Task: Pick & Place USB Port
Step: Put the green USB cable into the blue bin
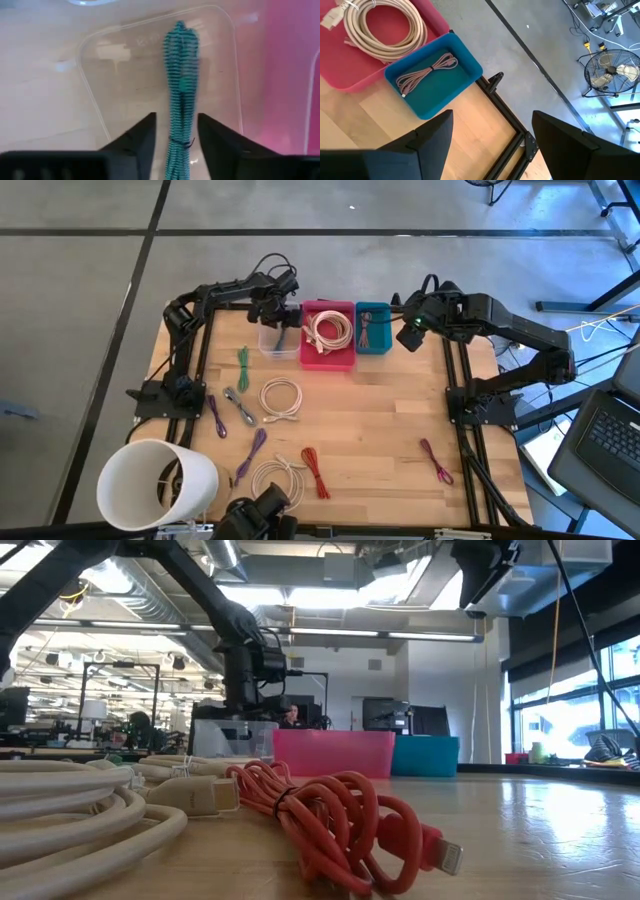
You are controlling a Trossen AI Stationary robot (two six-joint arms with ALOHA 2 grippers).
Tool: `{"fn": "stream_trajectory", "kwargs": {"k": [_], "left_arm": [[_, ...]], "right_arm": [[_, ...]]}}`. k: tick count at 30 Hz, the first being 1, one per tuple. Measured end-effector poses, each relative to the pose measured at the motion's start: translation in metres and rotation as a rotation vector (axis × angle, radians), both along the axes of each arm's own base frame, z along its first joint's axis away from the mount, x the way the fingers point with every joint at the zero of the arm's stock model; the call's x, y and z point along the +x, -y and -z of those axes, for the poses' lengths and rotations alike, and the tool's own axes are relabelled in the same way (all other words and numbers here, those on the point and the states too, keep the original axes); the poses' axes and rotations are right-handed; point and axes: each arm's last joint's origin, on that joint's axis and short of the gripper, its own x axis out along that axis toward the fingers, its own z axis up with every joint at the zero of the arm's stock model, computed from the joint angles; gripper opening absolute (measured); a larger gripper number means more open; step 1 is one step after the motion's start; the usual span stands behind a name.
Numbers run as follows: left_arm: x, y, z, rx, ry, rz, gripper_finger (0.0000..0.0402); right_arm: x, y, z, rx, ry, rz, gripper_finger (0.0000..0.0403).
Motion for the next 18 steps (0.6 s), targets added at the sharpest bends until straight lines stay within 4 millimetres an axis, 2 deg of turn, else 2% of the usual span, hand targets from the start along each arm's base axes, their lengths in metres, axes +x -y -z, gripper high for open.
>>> {"fn": "stream_trajectory", "kwargs": {"k": [5,7,10,14,18], "left_arm": [[0.001,0.001,-0.001,0.002,0.003,0.018,0.0212],[0.003,0.000,-0.008,0.024,0.021,0.026,0.0229],[0.003,-0.001,-0.029,0.089,0.052,0.027,0.0241],[-0.001,0.001,-0.066,0.195,0.097,0.028,0.0240],[-0.008,0.014,-0.107,0.308,0.157,0.033,0.0233]], "right_arm": [[0.000,0.000,0.000,0.000,0.000,0.000,0.0273],[0.000,0.000,0.000,0.000,0.000,0.000,0.0273],[0.000,0.000,0.000,0.000,0.000,0.000,0.0273],[0.000,0.000,0.000,0.000,0.001,0.000,0.0273],[0.001,0.000,0.000,-0.002,0.008,0.000,0.0273]]}}
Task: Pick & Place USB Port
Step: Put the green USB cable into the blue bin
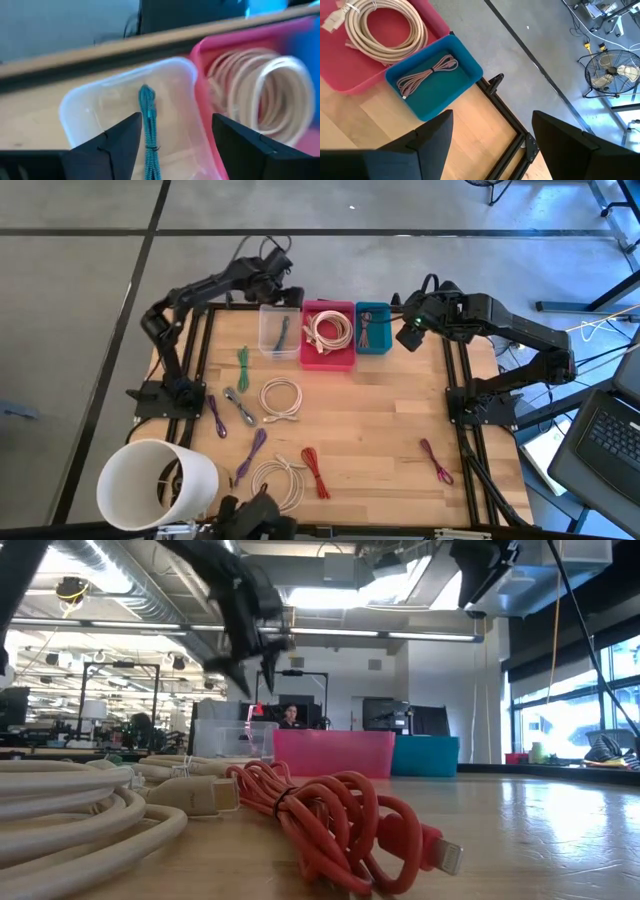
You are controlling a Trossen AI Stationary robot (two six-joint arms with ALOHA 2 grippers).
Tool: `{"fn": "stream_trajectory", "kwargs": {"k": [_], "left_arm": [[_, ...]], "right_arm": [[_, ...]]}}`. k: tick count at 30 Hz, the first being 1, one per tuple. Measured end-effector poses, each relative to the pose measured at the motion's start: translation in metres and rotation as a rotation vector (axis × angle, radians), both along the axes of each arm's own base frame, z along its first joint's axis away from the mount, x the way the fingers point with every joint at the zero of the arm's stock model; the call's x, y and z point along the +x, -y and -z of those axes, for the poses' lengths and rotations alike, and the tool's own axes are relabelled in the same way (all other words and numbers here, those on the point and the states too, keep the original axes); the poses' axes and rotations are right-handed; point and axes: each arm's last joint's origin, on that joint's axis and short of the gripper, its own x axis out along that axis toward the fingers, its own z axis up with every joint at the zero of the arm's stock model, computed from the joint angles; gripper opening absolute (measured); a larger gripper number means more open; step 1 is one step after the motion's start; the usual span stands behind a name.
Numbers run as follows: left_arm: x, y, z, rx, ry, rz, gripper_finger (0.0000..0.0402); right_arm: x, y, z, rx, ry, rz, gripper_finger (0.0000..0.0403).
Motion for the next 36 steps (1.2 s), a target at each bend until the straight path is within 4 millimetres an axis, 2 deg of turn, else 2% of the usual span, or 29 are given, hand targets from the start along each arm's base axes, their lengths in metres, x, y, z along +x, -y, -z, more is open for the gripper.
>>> {"fn": "stream_trajectory", "kwargs": {"k": [5,9,14,17,23,27,31,36], "left_arm": [[-0.008,0.031,-0.051,0.177,0.084,0.037,0.0226],[-0.013,0.066,-0.085,0.284,0.136,0.087,0.0224],[-0.015,0.115,-0.110,0.331,0.192,0.164,0.0224],[-0.014,0.146,-0.115,0.349,0.158,0.206,0.0223],[-0.026,0.209,-0.116,0.406,0.015,0.254,0.0223],[-0.036,0.249,-0.118,0.452,0.022,0.273,0.0223],[-0.045,0.282,-0.107,0.477,0.060,0.295,0.0223],[-0.053,0.308,-0.083,0.395,0.077,0.324,0.0223]], "right_arm": [[0.000,0.000,0.000,-0.005,-0.013,-0.017,0.0273],[0.000,0.000,0.000,-0.008,-0.019,-0.027,0.0273],[0.001,-0.001,0.000,0.014,-0.030,-0.057,0.0273],[0.000,-0.001,0.001,0.017,-0.047,-0.068,0.0273],[-0.002,-0.001,0.002,0.043,-0.004,0.007,0.0273],[-0.002,-0.001,0.002,0.048,0.016,0.031,0.0273],[-0.002,-0.001,0.002,0.057,0.046,0.064,0.0273],[-0.002,-0.001,0.002,0.062,0.071,0.087,0.0273]]}}
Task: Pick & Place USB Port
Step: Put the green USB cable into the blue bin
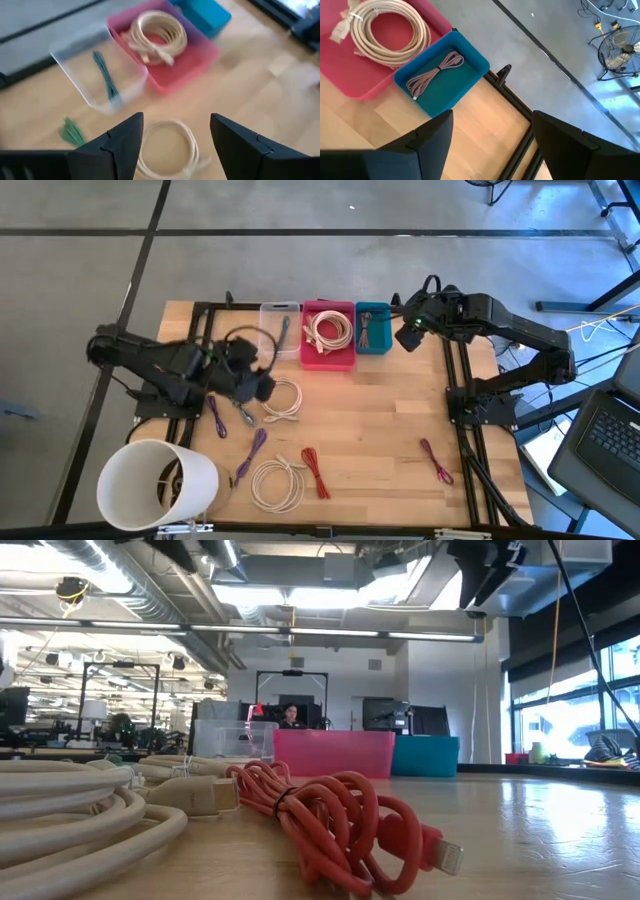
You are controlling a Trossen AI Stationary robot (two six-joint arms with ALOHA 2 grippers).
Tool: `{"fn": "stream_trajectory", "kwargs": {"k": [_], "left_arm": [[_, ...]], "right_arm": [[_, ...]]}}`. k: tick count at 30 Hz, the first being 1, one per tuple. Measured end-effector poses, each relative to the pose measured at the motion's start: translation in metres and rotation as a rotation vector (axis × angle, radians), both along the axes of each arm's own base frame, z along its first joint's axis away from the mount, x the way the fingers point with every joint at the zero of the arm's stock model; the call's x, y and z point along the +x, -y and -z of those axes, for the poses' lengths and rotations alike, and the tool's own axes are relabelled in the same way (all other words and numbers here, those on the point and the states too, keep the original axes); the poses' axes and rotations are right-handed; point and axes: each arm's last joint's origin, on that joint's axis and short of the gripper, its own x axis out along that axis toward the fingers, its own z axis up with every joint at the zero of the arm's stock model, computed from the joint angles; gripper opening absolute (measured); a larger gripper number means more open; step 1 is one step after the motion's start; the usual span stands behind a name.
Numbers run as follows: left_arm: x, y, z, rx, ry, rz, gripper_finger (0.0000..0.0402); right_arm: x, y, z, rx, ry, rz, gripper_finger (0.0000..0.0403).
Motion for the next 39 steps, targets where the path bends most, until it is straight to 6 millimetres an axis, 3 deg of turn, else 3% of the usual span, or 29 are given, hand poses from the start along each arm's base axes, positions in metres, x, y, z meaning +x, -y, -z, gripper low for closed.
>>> {"fn": "stream_trajectory", "kwargs": {"k": [7,23,39], "left_arm": [[-0.006,0.018,0.034,-0.103,-0.051,-0.025,0.0223],[-0.018,0.033,0.066,-0.235,-0.149,-0.053,0.0223],[-0.036,0.062,0.076,-0.316,-0.097,-0.097,0.0223]], "right_arm": [[0.001,0.000,0.000,0.000,0.014,0.001,0.0273],[0.001,0.000,0.000,0.026,0.036,0.010,0.0273],[0.002,0.000,0.000,0.032,0.053,0.025,0.0273]]}}
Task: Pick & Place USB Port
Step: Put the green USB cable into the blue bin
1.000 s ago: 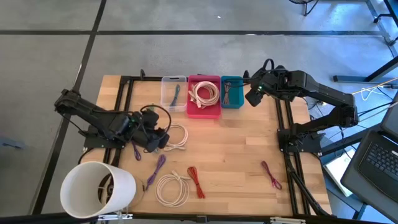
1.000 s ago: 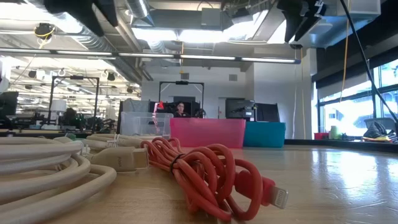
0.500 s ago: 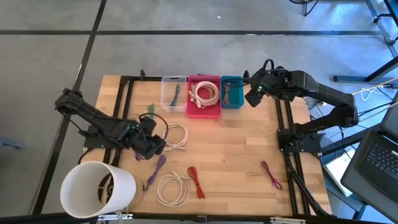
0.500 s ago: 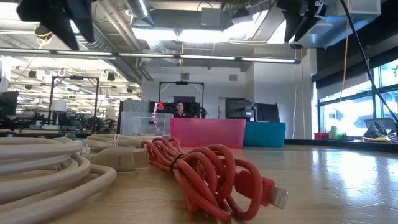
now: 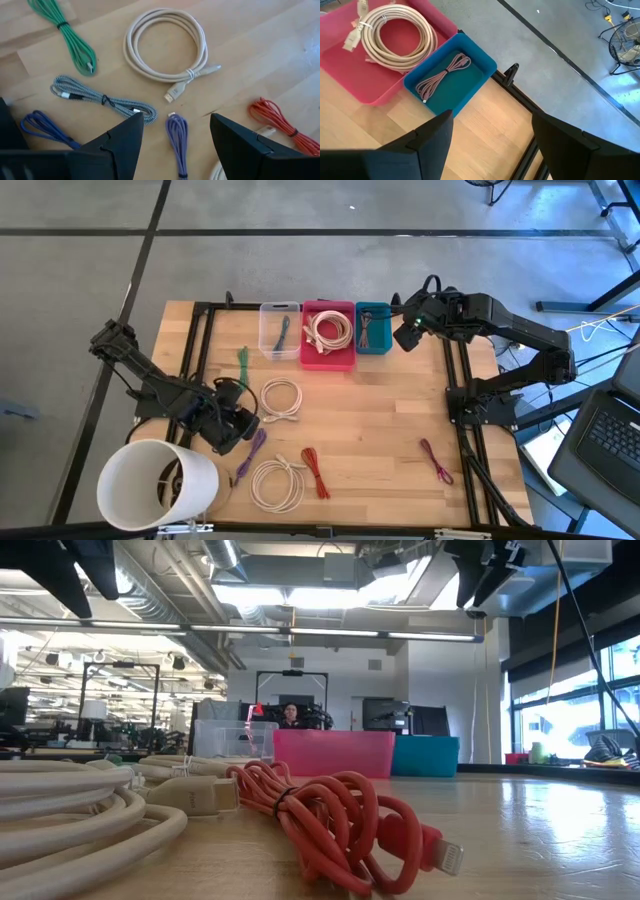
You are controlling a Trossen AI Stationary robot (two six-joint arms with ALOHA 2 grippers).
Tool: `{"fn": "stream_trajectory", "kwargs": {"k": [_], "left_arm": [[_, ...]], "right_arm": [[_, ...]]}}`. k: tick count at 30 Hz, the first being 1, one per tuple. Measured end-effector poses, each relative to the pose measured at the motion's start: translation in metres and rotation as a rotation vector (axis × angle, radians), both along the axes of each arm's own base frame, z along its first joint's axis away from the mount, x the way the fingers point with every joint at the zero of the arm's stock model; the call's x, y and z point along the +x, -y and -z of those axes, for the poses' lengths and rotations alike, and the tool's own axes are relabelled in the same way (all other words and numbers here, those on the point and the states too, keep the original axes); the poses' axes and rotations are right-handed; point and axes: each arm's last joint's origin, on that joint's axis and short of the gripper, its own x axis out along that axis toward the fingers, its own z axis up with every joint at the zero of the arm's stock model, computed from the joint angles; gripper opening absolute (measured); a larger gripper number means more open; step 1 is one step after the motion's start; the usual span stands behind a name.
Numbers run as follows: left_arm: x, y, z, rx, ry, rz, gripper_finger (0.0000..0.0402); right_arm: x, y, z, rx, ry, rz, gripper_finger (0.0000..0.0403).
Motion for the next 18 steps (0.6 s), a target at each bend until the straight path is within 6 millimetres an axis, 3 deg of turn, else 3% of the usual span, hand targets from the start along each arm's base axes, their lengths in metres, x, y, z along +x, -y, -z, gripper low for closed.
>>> {"fn": "stream_trajectory", "kwargs": {"k": [12,18], "left_arm": [[0.000,0.000,0.000,-0.012,0.010,-0.033,0.0223],[0.002,-0.028,0.002,0.008,-0.074,-0.236,0.0223]], "right_arm": [[0.000,0.000,0.000,0.005,0.014,0.017,0.0273],[0.002,0.000,-0.001,0.000,0.039,0.017,0.0273]]}}
